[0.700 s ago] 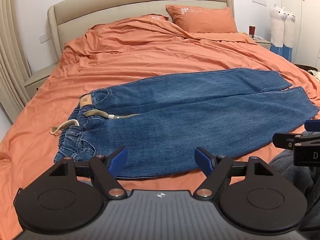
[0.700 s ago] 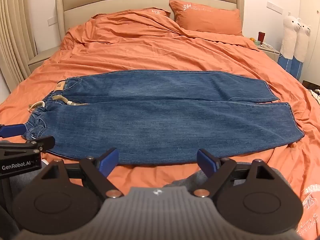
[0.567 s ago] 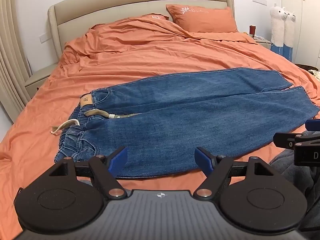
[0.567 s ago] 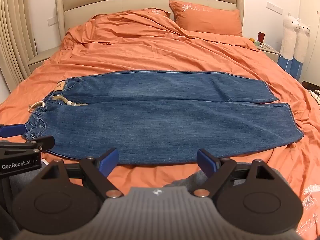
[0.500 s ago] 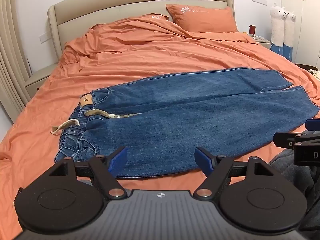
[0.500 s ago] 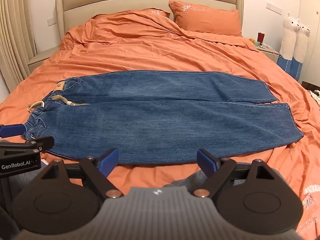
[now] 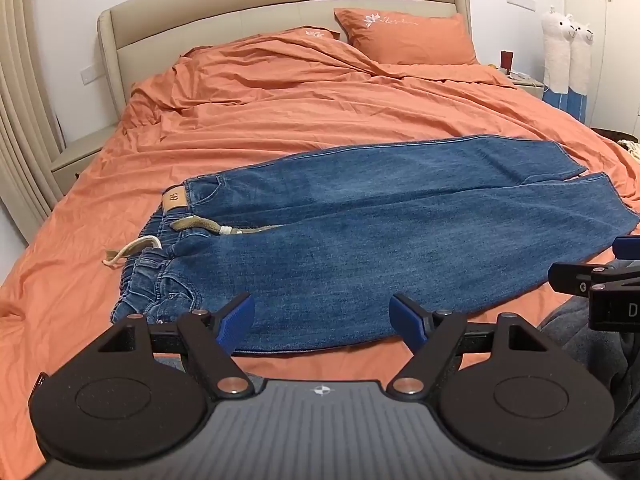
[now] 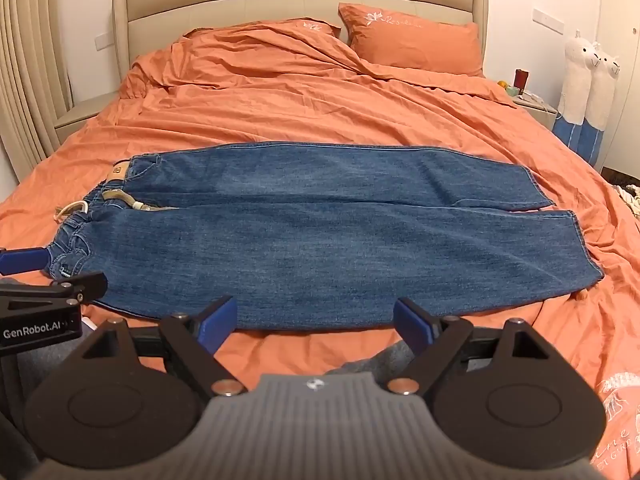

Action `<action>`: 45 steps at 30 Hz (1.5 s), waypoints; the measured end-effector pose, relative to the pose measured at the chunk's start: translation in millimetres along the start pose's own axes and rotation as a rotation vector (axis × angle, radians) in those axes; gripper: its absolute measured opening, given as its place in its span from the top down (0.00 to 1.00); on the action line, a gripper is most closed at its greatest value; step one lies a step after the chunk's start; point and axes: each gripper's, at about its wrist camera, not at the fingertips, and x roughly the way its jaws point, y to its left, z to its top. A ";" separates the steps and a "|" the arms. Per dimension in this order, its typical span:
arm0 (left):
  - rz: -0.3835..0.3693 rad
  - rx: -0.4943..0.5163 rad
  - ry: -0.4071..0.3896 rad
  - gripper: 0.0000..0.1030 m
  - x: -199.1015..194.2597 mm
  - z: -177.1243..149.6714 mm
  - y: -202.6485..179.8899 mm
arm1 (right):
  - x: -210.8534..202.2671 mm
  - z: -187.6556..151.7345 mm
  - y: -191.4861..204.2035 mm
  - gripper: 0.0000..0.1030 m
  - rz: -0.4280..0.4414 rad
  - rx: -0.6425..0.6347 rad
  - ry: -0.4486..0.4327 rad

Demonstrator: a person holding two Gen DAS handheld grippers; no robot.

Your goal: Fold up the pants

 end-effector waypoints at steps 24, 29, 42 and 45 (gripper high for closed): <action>-0.001 -0.001 0.000 0.13 -0.1 0.0 0.2 | -2.2 -0.6 1.8 0.20 -0.007 0.000 -0.005; 0.000 -0.001 0.001 0.13 0.0 0.3 -0.4 | -3.1 -0.5 3.0 0.21 -0.007 0.000 -0.007; 0.000 -0.002 0.000 0.13 -0.3 0.3 0.2 | -2.8 -1.2 3.5 0.20 -0.007 -0.001 -0.007; 0.001 -0.002 0.000 0.13 0.1 0.3 -0.2 | -2.7 -1.5 3.7 0.20 -0.007 -0.001 -0.007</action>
